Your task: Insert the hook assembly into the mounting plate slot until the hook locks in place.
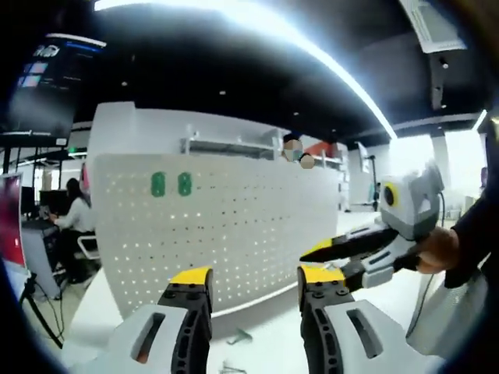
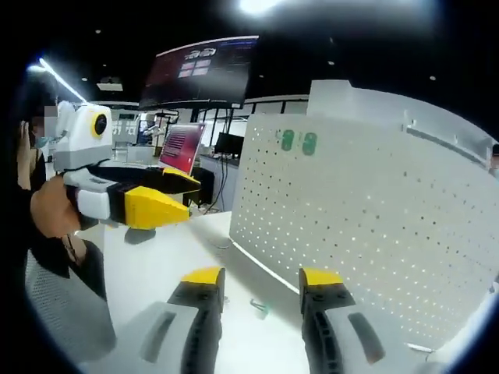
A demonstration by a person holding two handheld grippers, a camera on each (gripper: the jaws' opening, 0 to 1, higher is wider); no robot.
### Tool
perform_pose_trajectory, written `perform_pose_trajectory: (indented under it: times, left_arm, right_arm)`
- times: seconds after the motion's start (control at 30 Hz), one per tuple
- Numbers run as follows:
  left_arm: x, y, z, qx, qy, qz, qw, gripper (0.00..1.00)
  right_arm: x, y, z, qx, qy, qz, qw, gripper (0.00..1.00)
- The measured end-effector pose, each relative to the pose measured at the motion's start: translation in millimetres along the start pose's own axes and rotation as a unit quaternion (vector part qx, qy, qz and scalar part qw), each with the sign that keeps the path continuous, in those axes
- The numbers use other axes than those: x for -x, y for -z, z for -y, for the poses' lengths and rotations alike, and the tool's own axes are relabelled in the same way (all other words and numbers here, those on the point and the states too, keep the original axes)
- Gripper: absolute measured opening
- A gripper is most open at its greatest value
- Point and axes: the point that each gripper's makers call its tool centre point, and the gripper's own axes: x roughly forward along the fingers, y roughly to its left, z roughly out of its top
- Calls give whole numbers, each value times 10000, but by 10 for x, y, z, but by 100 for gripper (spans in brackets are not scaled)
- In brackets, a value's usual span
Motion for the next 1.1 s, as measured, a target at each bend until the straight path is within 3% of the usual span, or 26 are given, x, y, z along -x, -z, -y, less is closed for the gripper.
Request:
perform_pose_trajectory:
  times: [0.2, 0.33, 0.47, 0.53, 0.6, 0.63, 0.67, 0.77, 0.97, 1.1]
  left_arm:
    - [36, -131, 202, 15, 323, 209, 9993, 46]
    - [48, -180, 226, -81, 364, 282, 9989, 46]
    - [79, -188, 238, 89, 412, 287, 9987, 45]
    - [104, -185, 216, 33, 361, 289, 9989, 41]
    - [120, -212, 180, 154, 318, 360, 9987, 46]
    - [133, -162, 146, 273, 216, 246, 9991, 46]
    - [121, -187, 140, 143, 257, 304, 9991, 46]
    - [156, -180, 60, 341, 118, 341, 9988, 47]
    - [197, -236, -19, 290, -101, 459, 9985, 48]
    - [209, -285, 38, -138, -171, 482, 9986, 48]
  right_arm:
    - [-318, 19, -113, 62, -233, -205, 9995, 36]
    - [-476, 19, -200, 185, -442, -276, 9985, 36]
    - [-648, 96, -328, 327, -735, -421, 9959, 35]
    - [-737, 161, -362, 330, -840, -510, 9946, 34]
    - [-803, 232, -386, 468, -939, -620, 9925, 34]
    - [-843, 205, -431, 433, -1119, -523, 9914, 34]
    - [-865, 214, -445, 403, -1195, -552, 9905, 34]
    - [-933, 258, -519, 472, -1552, -594, 9850, 34]
    - [-1019, 366, -577, 398, -1922, -660, 9783, 34]
    - [-1074, 606, -687, 504, -2288, -937, 9676, 33]
